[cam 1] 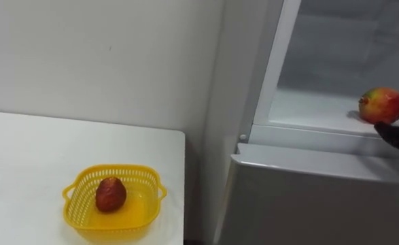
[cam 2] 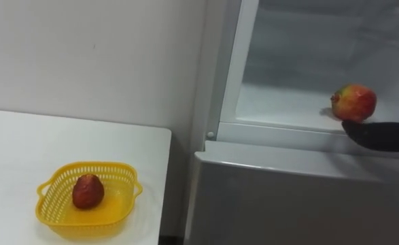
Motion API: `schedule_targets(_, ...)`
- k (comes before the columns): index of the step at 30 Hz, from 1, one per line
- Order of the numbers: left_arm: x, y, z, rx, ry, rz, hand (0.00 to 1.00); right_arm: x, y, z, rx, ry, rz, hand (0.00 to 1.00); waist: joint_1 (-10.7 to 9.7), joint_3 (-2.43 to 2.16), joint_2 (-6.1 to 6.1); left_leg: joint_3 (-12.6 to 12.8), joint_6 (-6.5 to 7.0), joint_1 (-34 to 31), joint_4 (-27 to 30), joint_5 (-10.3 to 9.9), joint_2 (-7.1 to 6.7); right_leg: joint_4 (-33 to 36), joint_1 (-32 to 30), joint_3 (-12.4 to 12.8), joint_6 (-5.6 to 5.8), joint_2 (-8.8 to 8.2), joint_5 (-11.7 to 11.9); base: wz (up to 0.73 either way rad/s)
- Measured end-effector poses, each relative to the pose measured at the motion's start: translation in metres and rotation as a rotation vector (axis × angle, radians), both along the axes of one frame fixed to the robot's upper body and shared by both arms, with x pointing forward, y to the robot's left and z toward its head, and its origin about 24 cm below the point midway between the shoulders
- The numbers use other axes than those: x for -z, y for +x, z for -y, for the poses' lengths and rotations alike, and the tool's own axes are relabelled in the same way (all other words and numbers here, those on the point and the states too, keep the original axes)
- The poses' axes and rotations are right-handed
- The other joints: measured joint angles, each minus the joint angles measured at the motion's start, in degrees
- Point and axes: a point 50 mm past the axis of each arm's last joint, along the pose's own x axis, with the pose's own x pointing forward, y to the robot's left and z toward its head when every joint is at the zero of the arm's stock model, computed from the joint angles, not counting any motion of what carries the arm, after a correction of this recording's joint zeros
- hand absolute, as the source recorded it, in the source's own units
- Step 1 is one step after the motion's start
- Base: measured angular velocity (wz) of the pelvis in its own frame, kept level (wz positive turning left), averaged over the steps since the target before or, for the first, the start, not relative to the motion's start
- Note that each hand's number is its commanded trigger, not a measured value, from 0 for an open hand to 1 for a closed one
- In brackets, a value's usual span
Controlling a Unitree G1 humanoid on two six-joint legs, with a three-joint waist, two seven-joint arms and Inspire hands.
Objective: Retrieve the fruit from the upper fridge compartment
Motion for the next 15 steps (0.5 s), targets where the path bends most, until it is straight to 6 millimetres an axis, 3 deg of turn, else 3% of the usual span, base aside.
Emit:
schedule_targets(9, 0.000, -0.002, -0.001, -0.010, 0.003, -0.007, 0.00, 0.002, 0.014, 0.003, -0.006, 0.118, -0.012, 0.00, 0.0, 0.03, -0.14, -0.7, 0.02, -0.4, 0.0, 0.0, -0.21, -0.1, 0.0, -1.0, 0.11, -0.25, -0.1, 0.04)
schedule_targets(15, -0.001, -0.008, -0.003, -0.029, 0.014, -0.028, 0.00, 0.003, 0.015, 0.006, -0.027, 0.223, 0.000, 0.00, 0.1, -0.30, -0.71, -1.1, 0.02, -0.6, 0.0, 0.0, -0.24, -0.1, -0.1, -1.1, 0.15, -0.22, -0.1, 0.01)
